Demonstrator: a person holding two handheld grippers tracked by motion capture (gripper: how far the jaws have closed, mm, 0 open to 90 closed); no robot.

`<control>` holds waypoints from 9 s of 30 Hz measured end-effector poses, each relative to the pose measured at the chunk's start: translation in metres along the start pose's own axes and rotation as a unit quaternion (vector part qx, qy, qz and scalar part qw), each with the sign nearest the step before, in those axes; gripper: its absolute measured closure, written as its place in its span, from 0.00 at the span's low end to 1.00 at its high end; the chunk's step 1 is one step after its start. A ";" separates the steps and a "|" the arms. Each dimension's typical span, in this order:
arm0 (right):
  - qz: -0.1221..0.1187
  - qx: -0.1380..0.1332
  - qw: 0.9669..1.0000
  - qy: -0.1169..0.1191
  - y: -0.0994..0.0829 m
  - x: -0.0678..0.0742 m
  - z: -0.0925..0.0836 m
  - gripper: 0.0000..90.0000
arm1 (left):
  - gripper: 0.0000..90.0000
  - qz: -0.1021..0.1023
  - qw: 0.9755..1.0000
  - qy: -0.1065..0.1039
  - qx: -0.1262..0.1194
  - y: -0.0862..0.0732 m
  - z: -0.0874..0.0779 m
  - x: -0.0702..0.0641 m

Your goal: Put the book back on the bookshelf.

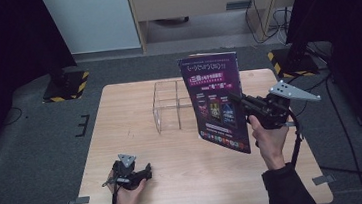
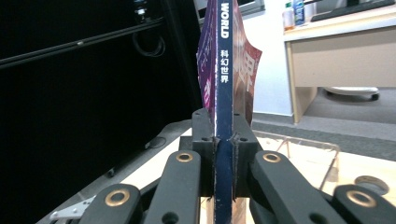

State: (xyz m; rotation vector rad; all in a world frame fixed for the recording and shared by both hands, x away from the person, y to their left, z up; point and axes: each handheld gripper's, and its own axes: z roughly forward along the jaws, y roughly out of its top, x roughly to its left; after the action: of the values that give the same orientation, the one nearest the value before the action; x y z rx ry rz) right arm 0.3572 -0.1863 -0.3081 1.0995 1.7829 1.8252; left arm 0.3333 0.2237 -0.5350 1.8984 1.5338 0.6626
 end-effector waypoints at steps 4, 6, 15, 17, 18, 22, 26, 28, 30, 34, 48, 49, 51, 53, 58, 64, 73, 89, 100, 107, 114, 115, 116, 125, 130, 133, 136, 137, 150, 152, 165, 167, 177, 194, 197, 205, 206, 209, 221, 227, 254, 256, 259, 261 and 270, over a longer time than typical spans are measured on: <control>-0.003 -0.004 1.000 -0.010 0.003 -0.003 0.001 0.94 | 0.15 0.000 1.000 0.000 0.000 0.000 0.000 0.000; -0.006 -0.005 1.000 -0.021 0.005 -0.007 0.002 0.94 | 0.15 0.000 1.000 0.000 0.000 0.000 0.000 0.000; -0.005 -0.014 0.999 -0.049 0.007 -0.021 0.013 0.94 | 0.15 0.000 1.000 0.001 0.000 0.000 0.000 0.000; -0.007 -0.015 0.998 -0.054 0.007 -0.023 0.015 0.94 | 0.15 0.000 1.000 0.001 0.000 0.000 0.000 0.000; -0.008 -0.016 0.998 -0.059 0.006 -0.024 0.017 0.94 | 0.15 0.000 1.000 0.001 0.000 0.000 0.000 0.000; -0.014 -0.018 0.997 -0.072 0.004 -0.030 0.027 0.94 | 0.15 -0.001 1.000 0.001 0.000 0.000 0.000 0.000; -0.011 -0.019 0.996 -0.085 0.001 -0.036 0.037 0.94 | 0.15 -0.001 1.000 0.001 0.000 0.000 0.000 0.000; -0.010 -0.020 0.996 -0.088 -0.001 -0.039 0.042 0.94 | 0.15 0.000 1.000 0.001 0.000 0.000 0.000 0.000; -0.011 -0.019 0.995 -0.093 -0.003 -0.041 0.047 0.94 | 0.15 0.000 1.000 0.001 0.000 0.000 0.000 0.000; -0.013 -0.017 0.994 -0.103 -0.007 -0.046 0.055 0.94 | 0.15 0.000 1.000 0.001 0.000 0.000 0.000 0.000; -0.015 -0.016 0.991 -0.134 -0.019 -0.055 0.075 0.94 | 0.15 0.000 1.000 0.001 0.000 0.000 0.000 0.000; -0.015 -0.016 0.991 -0.134 -0.019 -0.055 0.075 0.94 | 0.15 0.000 1.000 0.001 0.000 0.000 0.000 0.000; -0.015 -0.013 0.990 -0.137 -0.023 -0.056 0.078 0.94 | 0.15 0.000 1.000 0.001 0.000 0.000 0.000 0.000; -0.016 -0.012 0.990 -0.138 -0.024 -0.056 0.079 0.94 | 0.15 0.000 1.000 0.001 0.000 0.000 0.000 0.000; -0.019 -0.007 0.990 -0.142 -0.034 -0.056 0.086 0.94 | 0.15 0.000 1.000 0.001 0.000 0.000 0.000 0.000; -0.026 -0.007 0.989 -0.143 -0.044 -0.055 0.092 0.94 | 0.15 0.000 1.000 0.001 -0.001 0.000 0.000 0.000; -0.030 -0.015 0.988 -0.148 -0.058 -0.054 0.097 0.94 | 0.15 0.000 1.000 0.001 0.000 0.000 0.000 0.000; -0.036 -0.030 0.989 -0.142 -0.075 -0.052 0.087 0.93 | 0.15 0.000 1.000 0.002 0.000 0.000 0.000 0.000; -0.049 -0.013 0.991 -0.127 -0.084 -0.048 0.075 0.93 | 0.15 0.000 1.000 0.002 -0.001 0.000 0.000 0.000; -0.044 0.002 0.992 -0.119 -0.085 -0.048 0.064 0.92 | 0.14 0.000 1.000 0.002 0.000 0.000 0.000 -0.001; -0.043 0.025 0.992 -0.115 -0.087 -0.044 0.051 0.91 | 0.14 0.000 1.000 0.003 0.000 0.000 0.000 -0.001; -0.042 0.029 0.992 -0.113 -0.087 -0.043 0.050 0.91 | 0.14 -0.001 1.000 0.003 0.000 0.000 0.000 -0.001; -0.043 0.033 0.992 -0.114 -0.087 -0.042 0.048 0.91 | 0.14 0.000 1.000 0.003 0.000 0.000 0.000 -0.001; -0.020 0.067 0.992 -0.104 -0.095 -0.040 0.026 0.91 | 0.14 -0.001 1.000 0.003 0.000 0.000 0.000 -0.001; -0.023 0.081 0.992 -0.099 -0.102 -0.039 0.014 0.91 | 0.14 -0.002 1.000 0.003 0.000 0.000 0.001 -0.001; -0.022 0.087 0.992 -0.093 -0.108 -0.037 0.008 0.90 | 0.14 -0.001 1.000 0.003 0.001 0.000 0.001 -0.001; -0.021 0.093 0.992 -0.087 -0.114 -0.036 0.002 0.90 | 0.14 -0.002 1.000 0.004 0.000 0.000 0.001 -0.001; -0.019 0.096 0.992 -0.084 -0.118 -0.036 -0.001 0.90 | 0.14 -0.003 1.000 0.004 0.000 0.000 0.001 -0.001; -0.026 0.072 0.994 -0.076 -0.102 -0.032 0.002 0.83 | 0.14 -0.003 1.000 0.004 0.000 0.000 0.001 -0.002; -0.028 0.070 0.994 -0.078 -0.099 -0.032 0.003 0.83 | 0.14 -0.003 1.000 0.004 0.000 0.000 0.001 -0.002; -0.028 0.075 0.990 -0.120 -0.091 -0.034 0.013 0.94 | 0.14 -0.003 1.000 0.004 0.000 0.000 0.001 -0.002; -0.027 0.074 0.990 -0.119 -0.090 -0.033 0.013 0.94 | 0.14 -0.003 1.000 0.004 0.000 0.000 0.001 -0.002; -0.039 0.063 0.989 -0.126 -0.074 -0.027 0.024 0.94 | 0.14 -0.003 1.000 0.004 0.000 0.000 0.001 -0.001; -0.052 0.032 0.982 -0.180 -0.064 -0.040 0.064 0.94 | 0.14 -0.003 1.000 0.004 -0.001 0.000 0.001 -0.002; -0.052 0.033 0.981 -0.186 -0.067 -0.042 0.074 0.94 | 0.14 -0.003 1.000 0.004 -0.001 0.000 0.001 -0.001; -0.056 0.020 0.977 -0.205 -0.074 -0.046 0.091 0.94 | 0.14 -0.003 1.000 0.004 -0.001 0.000 0.001 -0.001; -0.057 0.019 0.977 -0.206 -0.075 -0.046 0.093 0.94 | 0.14 -0.003 1.000 0.004 -0.001 0.000 0.001 -0.002; -0.063 0.012 0.975 -0.214 -0.078 -0.046 0.098 0.94 | 0.14 -0.003 1.000 0.004 -0.001 0.000 0.001 -0.002; -0.064 0.001 0.971 -0.229 -0.089 -0.045 0.094 0.89 | 0.14 -0.003 1.000 0.004 -0.001 0.000 0.001 -0.002; -0.069 0.009 0.972 -0.225 -0.087 -0.045 0.089 0.83 | 0.14 -0.003 1.000 0.004 -0.001 0.000 0.001 -0.002; -0.017 0.030 0.991 -0.133 -0.081 -0.052 0.054 0.26 | 0.14 -0.003 1.000 0.004 -0.001 0.000 0.001 -0.002; -0.011 0.042 0.992 -0.117 -0.084 -0.054 0.045 0.20 | 0.14 -0.003 1.000 0.004 -0.001 0.000 0.001 -0.002; -0.016 0.063 0.992 -0.106 -0.095 -0.057 0.031 0.17 | 0.14 -0.003 1.000 0.004 -0.001 0.000 0.001 -0.002; -0.014 0.077 0.992 -0.104 -0.106 -0.060 0.021 0.15 | 0.14 -0.003 1.000 0.004 -0.001 0.000 0.001 -0.002; -0.022 0.170 0.975 -0.138 -0.162 -0.090 -0.005 0.09 | 0.13 -0.002 1.000 0.003 -0.001 0.000 0.001 -0.002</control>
State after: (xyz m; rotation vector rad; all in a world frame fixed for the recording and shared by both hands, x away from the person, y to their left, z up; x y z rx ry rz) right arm 0.3690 -0.2325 -0.4871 1.3512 1.9700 1.2920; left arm 0.3339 0.2220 -0.5355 1.8930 1.5404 0.6672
